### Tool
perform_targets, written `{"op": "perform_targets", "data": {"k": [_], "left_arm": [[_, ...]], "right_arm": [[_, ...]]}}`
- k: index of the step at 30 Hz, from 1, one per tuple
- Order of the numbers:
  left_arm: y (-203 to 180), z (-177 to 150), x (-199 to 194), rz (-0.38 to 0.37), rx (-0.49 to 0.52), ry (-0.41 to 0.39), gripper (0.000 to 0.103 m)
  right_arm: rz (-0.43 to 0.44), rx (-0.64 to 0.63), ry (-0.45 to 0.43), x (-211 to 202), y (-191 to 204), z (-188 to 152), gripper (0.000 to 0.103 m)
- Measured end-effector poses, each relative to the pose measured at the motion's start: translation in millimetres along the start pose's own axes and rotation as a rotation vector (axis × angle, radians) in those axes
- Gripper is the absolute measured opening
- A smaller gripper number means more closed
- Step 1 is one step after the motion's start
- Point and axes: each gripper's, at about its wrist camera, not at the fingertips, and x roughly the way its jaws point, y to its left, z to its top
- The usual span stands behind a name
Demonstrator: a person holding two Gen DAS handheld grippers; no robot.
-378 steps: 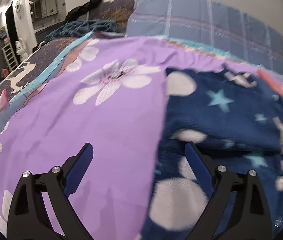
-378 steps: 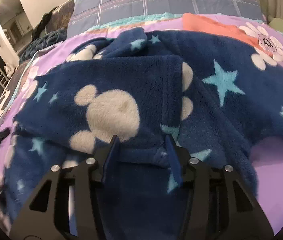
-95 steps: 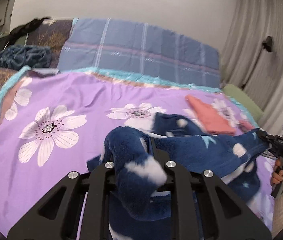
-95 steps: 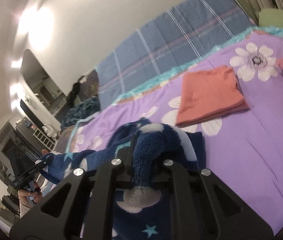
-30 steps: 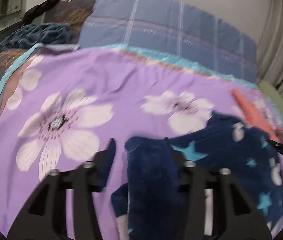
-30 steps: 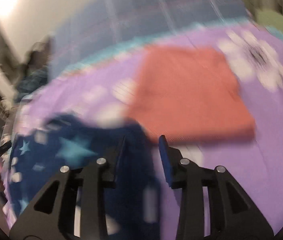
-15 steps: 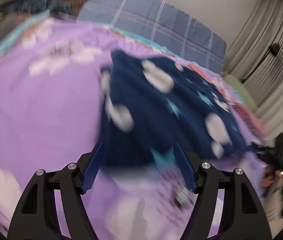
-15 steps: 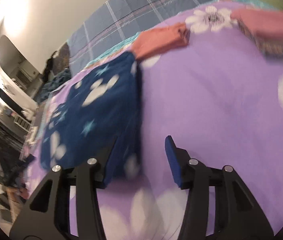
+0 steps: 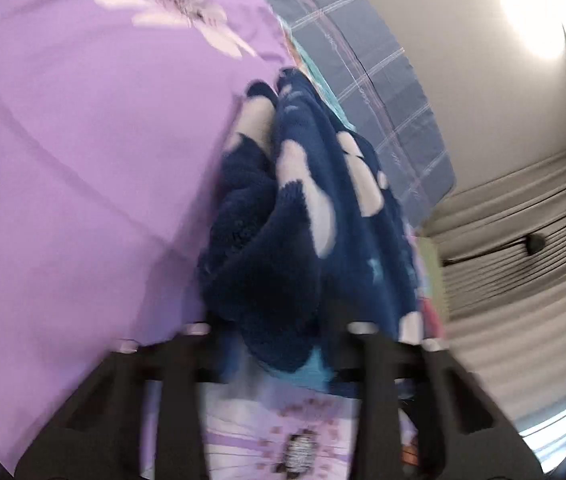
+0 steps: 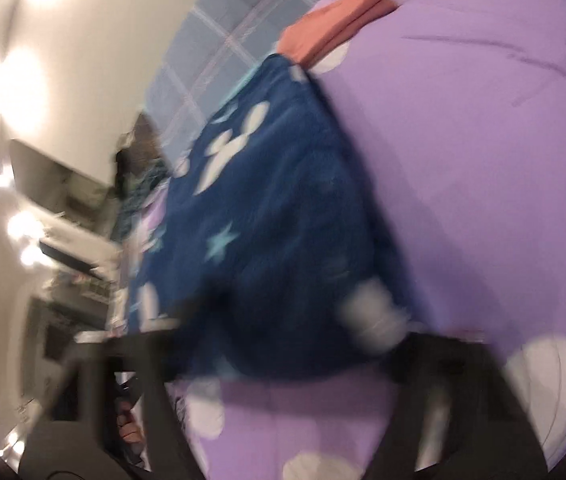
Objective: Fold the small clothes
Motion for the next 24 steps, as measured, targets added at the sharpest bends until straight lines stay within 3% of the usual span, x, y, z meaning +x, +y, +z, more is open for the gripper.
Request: {"op": "perform_targets", "data": {"k": [3, 5, 10, 13, 14, 15, 17, 18, 19, 21, 22, 24], "left_arm": [[-26, 0, -28, 0.001, 0.1, -0.067, 0.016], [-46, -5, -56, 0.021, 0.185, -0.107, 0.014], [-63, -30, -101, 0.09, 0.32, -0.081, 0.015], [-48, -59, -98, 0.311, 0.397, -0.013, 0.022], [-43, -70, -95, 0.464, 0.431, -0.017, 0.029], [-45, -73, -95, 0.577, 0.462, -0.041, 0.03], [-61, -78, -96, 0.808, 0.566, -0.139, 0.036], [-81, -80, -95, 0.85, 0.639, -0.19, 0.037], [-97, -83, -94, 0.832, 0.681, -0.217, 0.04], [-148, -99, -83, 0.642, 0.794, -0.22, 0.048], [-164, -107, -75, 0.564, 0.834, -0.189, 0.054], [-201, -138, -38, 0.379, 0.937, -0.07, 0.058]], "right_arm": [[0.068, 0.074, 0.025, -10, -1, 4, 0.013], [0.113, 0.016, 0.008, -32, 13, -2, 0.013], [0.116, -0.105, 0.068, -68, 30, -36, 0.014], [0.029, -0.097, 0.143, -69, 12, -66, 0.028], [-0.025, -0.09, 0.156, -69, 2, -76, 0.036], [-0.053, -0.084, 0.151, -72, -5, -82, 0.037], [-0.029, -0.073, 0.115, -85, -15, -82, 0.038], [-0.026, -0.08, 0.077, -96, -15, -77, 0.04], [-0.028, -0.095, 0.04, -105, -14, -73, 0.04], [-0.049, -0.15, -0.051, -123, -9, -56, 0.036], [-0.063, -0.169, -0.075, -127, -7, -50, 0.03], [-0.095, -0.195, -0.088, -126, -6, -34, 0.015]]}}
